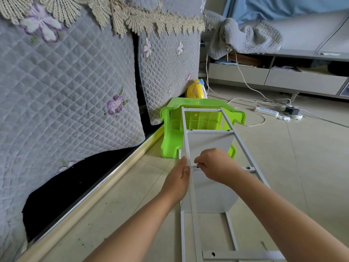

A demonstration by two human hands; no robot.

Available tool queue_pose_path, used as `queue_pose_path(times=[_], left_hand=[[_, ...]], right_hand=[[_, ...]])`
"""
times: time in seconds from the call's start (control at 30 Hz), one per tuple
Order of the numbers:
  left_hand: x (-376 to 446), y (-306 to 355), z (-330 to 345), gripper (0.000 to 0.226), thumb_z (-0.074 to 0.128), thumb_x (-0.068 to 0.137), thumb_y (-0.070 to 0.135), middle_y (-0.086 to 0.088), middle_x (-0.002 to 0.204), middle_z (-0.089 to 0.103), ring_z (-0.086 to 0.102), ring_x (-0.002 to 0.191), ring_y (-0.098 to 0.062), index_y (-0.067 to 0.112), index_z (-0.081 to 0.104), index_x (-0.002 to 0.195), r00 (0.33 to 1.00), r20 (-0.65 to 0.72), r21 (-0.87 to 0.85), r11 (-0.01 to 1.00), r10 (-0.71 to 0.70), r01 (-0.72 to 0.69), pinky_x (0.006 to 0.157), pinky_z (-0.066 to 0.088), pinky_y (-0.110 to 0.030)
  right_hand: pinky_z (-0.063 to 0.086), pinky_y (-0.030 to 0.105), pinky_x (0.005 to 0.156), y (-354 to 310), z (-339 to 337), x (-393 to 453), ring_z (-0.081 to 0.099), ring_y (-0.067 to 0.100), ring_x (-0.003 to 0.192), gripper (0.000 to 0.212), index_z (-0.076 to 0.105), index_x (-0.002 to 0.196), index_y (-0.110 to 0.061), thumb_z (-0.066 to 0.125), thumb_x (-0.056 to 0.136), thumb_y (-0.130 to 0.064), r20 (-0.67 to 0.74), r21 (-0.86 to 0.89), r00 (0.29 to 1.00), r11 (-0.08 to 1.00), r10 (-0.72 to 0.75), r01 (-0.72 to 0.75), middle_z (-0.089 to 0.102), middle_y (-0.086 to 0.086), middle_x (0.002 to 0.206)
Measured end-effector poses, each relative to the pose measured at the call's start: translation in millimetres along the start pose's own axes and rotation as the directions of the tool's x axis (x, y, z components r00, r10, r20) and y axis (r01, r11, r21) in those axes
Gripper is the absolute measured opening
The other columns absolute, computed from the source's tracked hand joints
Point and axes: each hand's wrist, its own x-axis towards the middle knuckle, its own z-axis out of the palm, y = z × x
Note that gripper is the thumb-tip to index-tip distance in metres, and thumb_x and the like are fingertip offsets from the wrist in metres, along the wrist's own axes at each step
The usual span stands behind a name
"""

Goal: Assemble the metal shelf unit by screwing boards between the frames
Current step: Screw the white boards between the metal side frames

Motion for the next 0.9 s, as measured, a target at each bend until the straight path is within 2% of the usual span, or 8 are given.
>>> queue_pose_path(times=[0.1,0.2,0.37,0.47,0.57,0.63,0.83,0.9], left_hand=[[-1,0,0,0.044,0.026,0.102,0.016,0.001,0.154,0.02,0.017,0.142,-0.009,0.013,0.023,0.146,1.0,-0.003,-0.011,1.0,-0.003,0.003,0.109,0.014,-0.015],[-2,1,0,0.044,0.026,0.102,0.018,0.002,0.154,0.019,0.016,0.142,-0.009,0.013,0.022,0.146,1.0,-0.008,-0.014,1.0,-0.001,0.0,0.107,0.013,-0.013],[-3,4,0,0.043,0.025,0.102,0.015,0.001,0.153,0.023,0.019,0.14,-0.008,0.013,0.024,0.145,1.0,-0.014,-0.032,0.999,0.003,-0.004,0.095,0.016,-0.005],[-4,6,0,0.043,0.025,0.102,0.015,0.002,0.152,0.025,0.021,0.14,-0.009,0.013,0.026,0.145,1.0,-0.021,-0.061,0.998,-0.014,0.013,0.097,0.019,-0.008],[-5,10,-1,0.041,0.025,0.102,0.01,0.001,0.145,0.036,0.031,0.133,-0.009,0.012,0.034,0.141,1.0,-0.018,-0.113,0.994,-0.001,-0.001,0.081,0.023,-0.005],[-5,11,-1,0.04,0.025,0.101,0.009,0.001,0.143,0.038,0.033,0.129,-0.008,0.013,0.036,0.14,1.0,-0.007,-0.129,0.992,0.01,-0.011,0.08,0.024,-0.006],[-6,12,-2,0.041,0.024,0.101,0.01,0.001,0.147,0.034,0.028,0.135,-0.009,0.015,0.033,0.142,1.0,0.005,-0.152,0.988,0.003,-0.003,0.085,0.022,-0.005],[-6,12,-3,0.042,0.024,0.102,0.011,0.003,0.148,0.032,0.026,0.137,-0.008,0.016,0.031,0.143,1.0,0.015,-0.154,0.988,0.006,-0.003,0.091,0.021,-0.007]], right_hand=[[0.046,0.035,0.086,1,-2,-1,0.055,0.028,0.103,0.03,0.062,0.111,-0.006,0.041,0.091,-0.011,0.021,0.034,1.0,0.999,-0.008,0.007,0.059,0.011,0.108],[0.045,0.038,0.089,2,-4,-3,0.055,0.027,0.105,0.033,0.061,0.115,-0.007,0.04,0.091,-0.006,0.057,0.028,0.998,0.999,-0.021,0.019,0.059,0.01,0.111],[0.044,0.034,0.086,3,-7,-1,0.055,0.025,0.103,0.028,0.065,0.109,-0.007,0.042,0.094,-0.015,0.044,0.022,0.999,0.999,-0.032,0.032,0.063,0.01,0.107],[0.044,0.032,0.081,2,-10,-2,0.055,0.025,0.1,0.028,0.067,0.104,-0.006,0.044,0.094,-0.02,0.03,0.055,1.0,0.998,0.008,-0.01,0.065,0.011,0.101],[0.043,0.03,0.08,2,-11,-3,0.056,0.024,0.1,0.028,0.068,0.104,-0.01,0.046,0.095,-0.023,0.021,0.101,0.998,0.993,0.051,-0.052,0.067,0.009,0.103],[0.044,0.031,0.08,2,-9,-3,0.057,0.023,0.099,0.029,0.069,0.104,-0.01,0.047,0.094,-0.027,0.025,0.113,0.997,0.991,0.07,-0.073,0.067,0.008,0.103],[0.037,0.03,0.064,2,-7,-2,0.056,0.025,0.081,0.039,0.068,0.085,-0.002,0.048,0.094,-0.034,0.021,0.153,0.991,0.979,0.132,-0.134,0.065,0.016,0.081],[0.03,0.027,0.06,2,-8,-3,0.049,0.02,0.064,0.042,0.062,0.067,-0.005,0.045,0.096,-0.03,0.021,0.185,0.988,0.971,0.151,-0.153,0.055,0.011,0.064]])
